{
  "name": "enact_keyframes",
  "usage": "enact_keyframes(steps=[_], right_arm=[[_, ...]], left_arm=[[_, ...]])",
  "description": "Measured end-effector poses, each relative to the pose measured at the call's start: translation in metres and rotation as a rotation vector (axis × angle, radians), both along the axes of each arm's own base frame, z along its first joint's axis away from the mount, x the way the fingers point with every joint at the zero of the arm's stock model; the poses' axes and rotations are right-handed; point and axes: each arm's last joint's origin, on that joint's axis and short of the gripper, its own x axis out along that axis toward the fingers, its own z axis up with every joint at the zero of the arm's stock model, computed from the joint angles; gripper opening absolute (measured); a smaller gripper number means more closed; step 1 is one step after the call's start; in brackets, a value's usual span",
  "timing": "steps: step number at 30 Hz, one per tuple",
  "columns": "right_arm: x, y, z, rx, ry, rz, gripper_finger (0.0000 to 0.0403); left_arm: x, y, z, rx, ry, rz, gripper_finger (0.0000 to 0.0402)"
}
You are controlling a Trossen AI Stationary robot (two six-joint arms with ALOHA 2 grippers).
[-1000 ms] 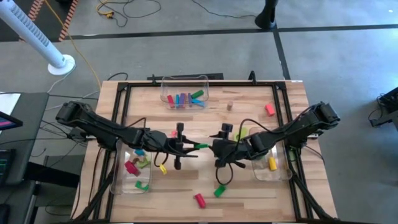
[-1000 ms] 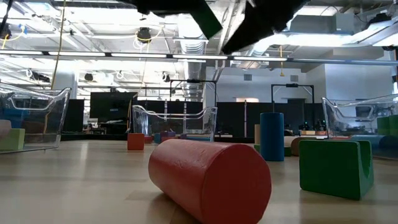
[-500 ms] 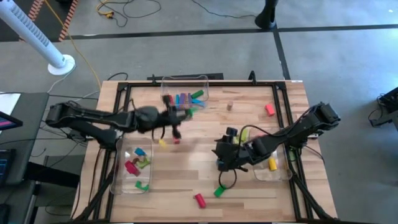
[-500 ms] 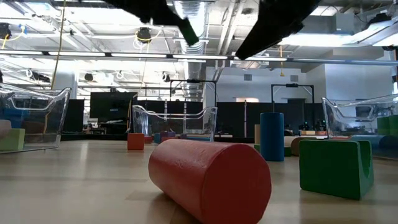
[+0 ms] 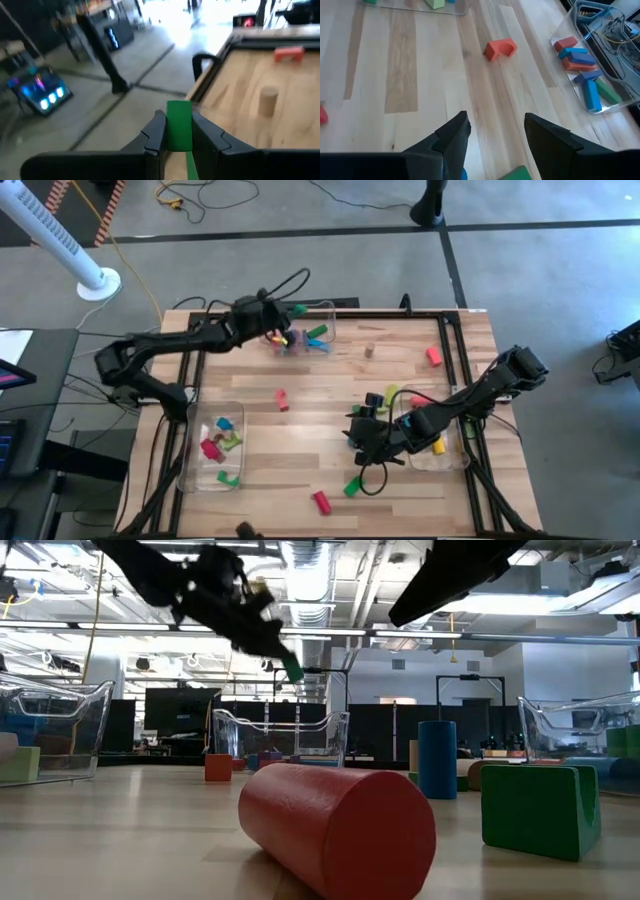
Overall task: Sort blocks by size
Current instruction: Put the green rectangular block into the top transparent bin, then put the red cylindrical block into the right transparent bin
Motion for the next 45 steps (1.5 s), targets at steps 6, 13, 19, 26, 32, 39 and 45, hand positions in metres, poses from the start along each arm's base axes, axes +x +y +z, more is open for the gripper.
enact_keyframes(steps=[6, 13, 19, 26, 32, 39, 45], right_arm=[[-0.001, 0.001, 0.0, 0.001, 0.0, 0.004, 0.0222], [-0.002, 0.003, 0.0, 0.01, -0.001, 0.003, 0.0222], [-0.002, 0.003, 0.0, 0.011, 0.001, 0.003, 0.0222], [-0.002, 0.003, 0.0, 0.011, 0.001, 0.003, 0.0222], [-0.002, 0.002, 0.0, 0.01, 0.001, 0.0, 0.0222], [-0.003, 0.002, -0.002, -0.001, 0.023, -0.001, 0.0222], [-0.009, -0.004, -0.006, -0.08, 0.069, -0.067, 0.0222]], left_arm=[[0.02, 0.029, -0.025, -0.129, 0.107, 0.023, 0.0057], [0.039, 0.043, -0.037, -0.221, 0.231, 0.059, 0.0057], [0.037, 0.051, -0.036, -0.19, 0.293, 0.149, 0.0057], [0.031, 0.054, -0.04, -0.248, 0.325, 0.119, 0.0086], [0.031, 0.052, -0.042, -0.261, 0.344, 0.113, 0.0151], [0.033, 0.044, -0.036, -0.254, 0.332, 0.066, 0.0177], [0.034, 0.023, -0.008, -0.236, 0.244, -0.045, 0.0176]])
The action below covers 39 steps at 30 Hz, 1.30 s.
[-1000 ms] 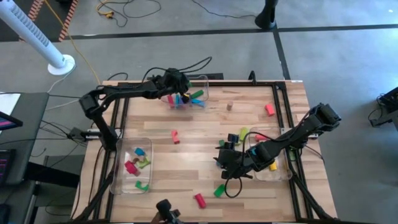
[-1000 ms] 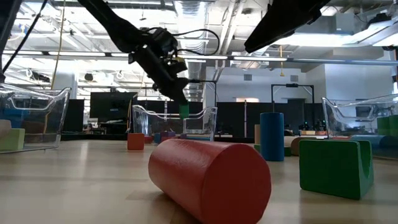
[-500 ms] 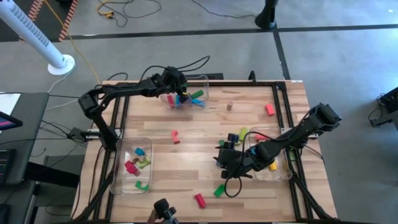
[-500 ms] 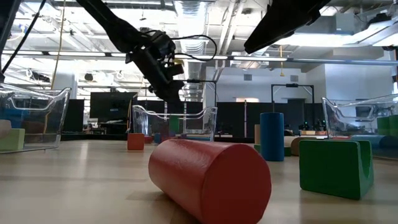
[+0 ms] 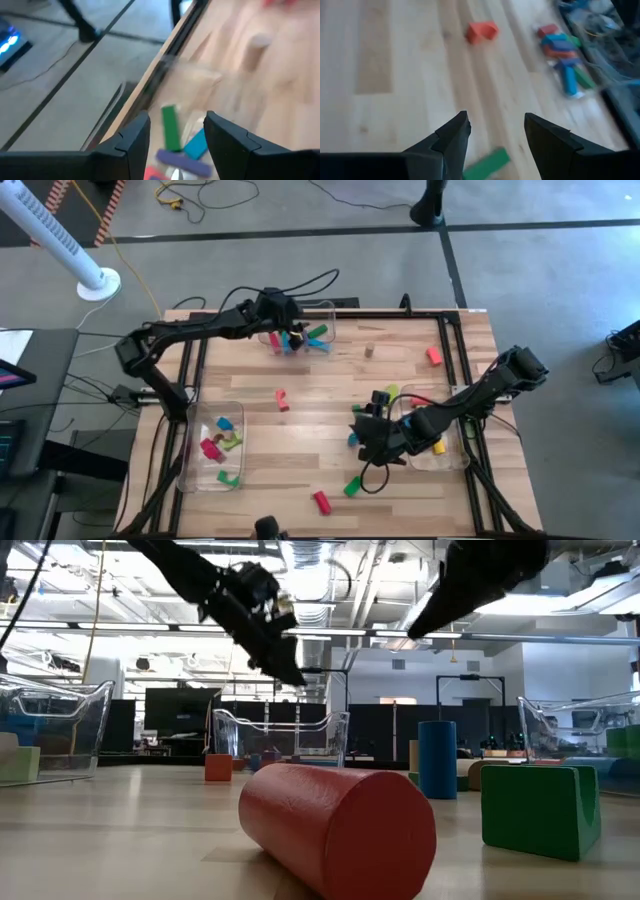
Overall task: Sort blocks by size
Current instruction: Put the red cylindrical block into the right transparent bin
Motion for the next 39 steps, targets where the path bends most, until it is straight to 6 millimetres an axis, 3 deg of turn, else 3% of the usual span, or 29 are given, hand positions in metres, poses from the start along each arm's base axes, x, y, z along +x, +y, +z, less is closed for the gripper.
enact_keyframes(steps=[5, 11, 18, 24, 31, 39], right_arm=[[-0.006, -0.01, -0.004, -0.028, 0.045, -0.094, 0.0222], [-0.012, -0.02, -0.009, -0.02, 0.093, -0.184, 0.0222], [-0.014, -0.023, -0.009, -0.015, 0.101, -0.221, 0.0222], [-0.012, -0.029, -0.009, -0.014, 0.098, -0.247, 0.0222], [-0.009, -0.041, -0.01, -0.009, 0.103, -0.3, 0.0222], [-0.006, -0.061, -0.01, 0.001, 0.112, -0.383, 0.0222]], left_arm=[[-0.005, -0.034, 0.03, -0.013, -0.066, -0.11, 0.0176], [-0.022, -0.094, 0.058, -0.037, -0.011, -0.288, 0.0176], [-0.057, -0.168, 0.082, -0.058, 0.052, -0.53, 0.0176], [-0.089, -0.217, 0.1, -0.076, -0.014, -0.718, 0.0176], [-0.117, -0.253, 0.082, -0.101, 0.004, -0.844, 0.0176], [-0.122, -0.277, 0.04, -0.081, -0.001, -0.819, 0.0176]])
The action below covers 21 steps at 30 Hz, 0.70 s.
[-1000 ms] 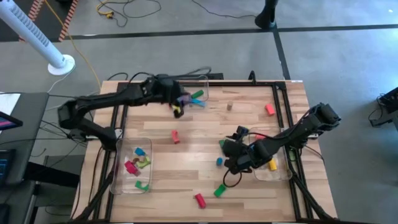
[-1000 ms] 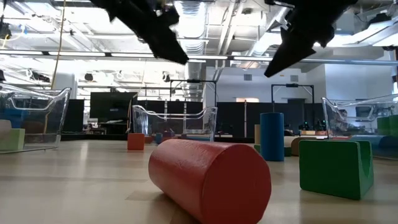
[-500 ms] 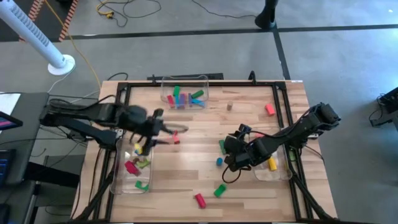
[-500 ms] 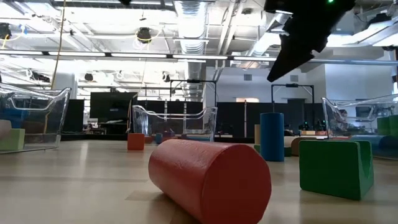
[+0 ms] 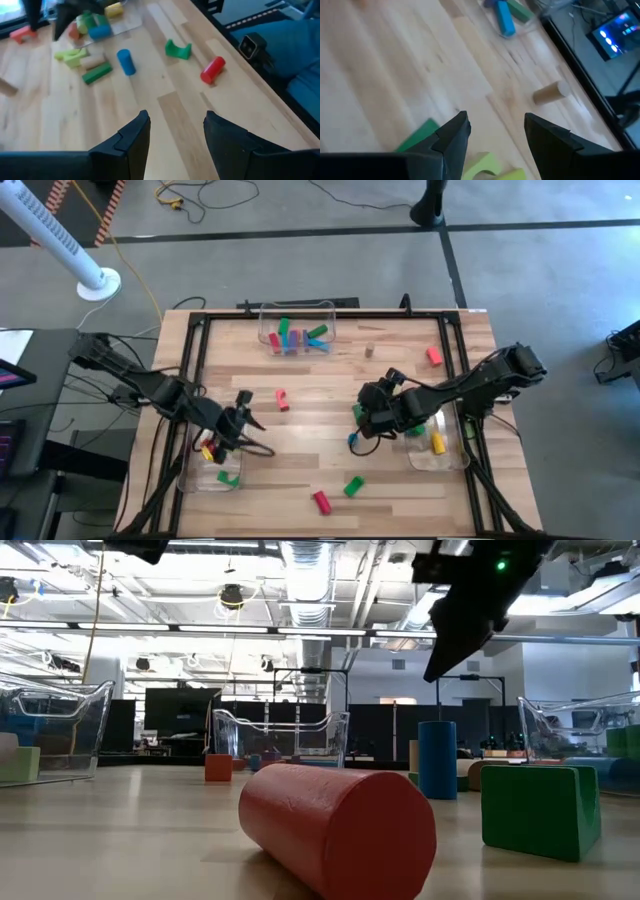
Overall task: Sort blocks by size
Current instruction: Put the red cylindrical block into the right transparent bin
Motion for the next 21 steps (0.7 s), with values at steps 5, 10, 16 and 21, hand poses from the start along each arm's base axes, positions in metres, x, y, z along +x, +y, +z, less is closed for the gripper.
enact_keyframes(steps=[5, 10, 16, 21], right_arm=[[0.0, -0.017, -0.001, -0.012, 0.043, -0.05, 0.0222], [0.0, -0.037, -0.005, -0.032, 0.096, -0.084, 0.0222], [-0.005, -0.059, -0.025, 0.03, 0.139, -0.122, 0.022], [-0.004, -0.062, -0.04, 0.106, 0.129, -0.062, 0.0207]], left_arm=[[0.002, -0.009, -0.021, -0.037, -0.081, -0.032, 0.0176], [0.004, -0.013, -0.038, -0.073, -0.173, -0.048, 0.0176], [0.005, -0.013, -0.048, -0.132, -0.258, -0.043, 0.0176], [0.008, -0.015, -0.06, -0.156, -0.238, -0.025, 0.0176]])
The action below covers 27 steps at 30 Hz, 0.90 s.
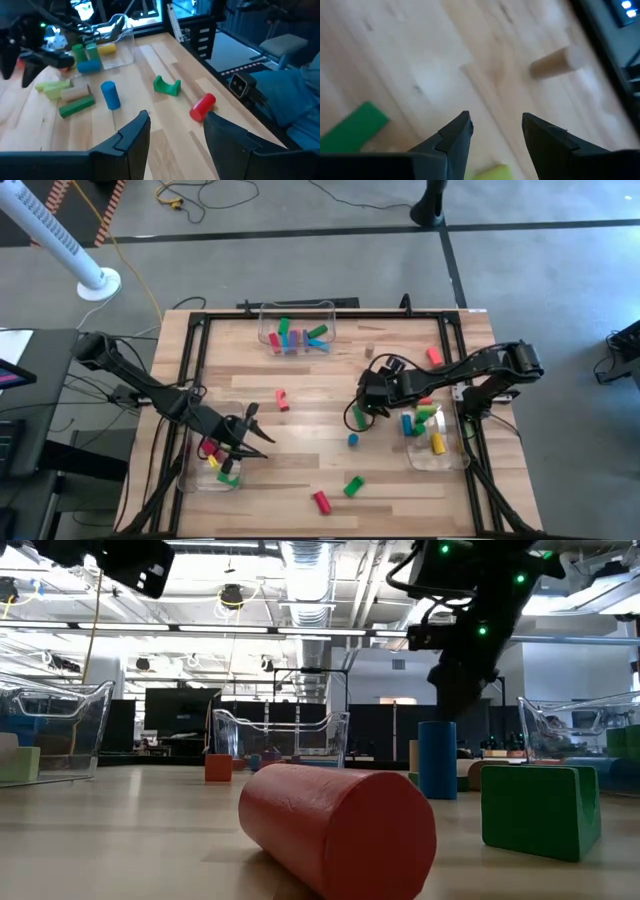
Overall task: Sort blocks by size
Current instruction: Put the red cylindrical block into the right transparent bin
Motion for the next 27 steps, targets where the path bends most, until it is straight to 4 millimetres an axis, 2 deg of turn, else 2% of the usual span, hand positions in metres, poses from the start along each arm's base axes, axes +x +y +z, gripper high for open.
enact_keyframes(steps=[6, 10, 16, 20, 27], right_arm=[[0.003, 0.002, -0.005, 0.066, -0.04, 0.03, 0.0189], [0.004, 0.013, -0.004, 0.105, -0.058, 0.075, 0.0181], [0.005, 0.034, -0.004, 0.133, -0.083, 0.145, 0.0176], [0.002, 0.049, -0.004, 0.147, -0.096, 0.174, 0.0176], [-0.002, 0.07, -0.004, 0.173, -0.117, 0.206, 0.0176]], left_arm=[[0.008, 0.005, -0.008, 0.018, 0.024, 0.164, 0.0176], [0.015, 0.009, -0.009, 0.022, 0.038, 0.186, 0.0176], [0.029, 0.001, -0.016, -0.008, 0.022, -0.003, 0.0176], [0.042, -0.009, -0.028, 0.016, 0.03, -0.133, 0.0176], [0.086, -0.034, -0.039, 0.12, 0.12, -0.282, 0.0176]])
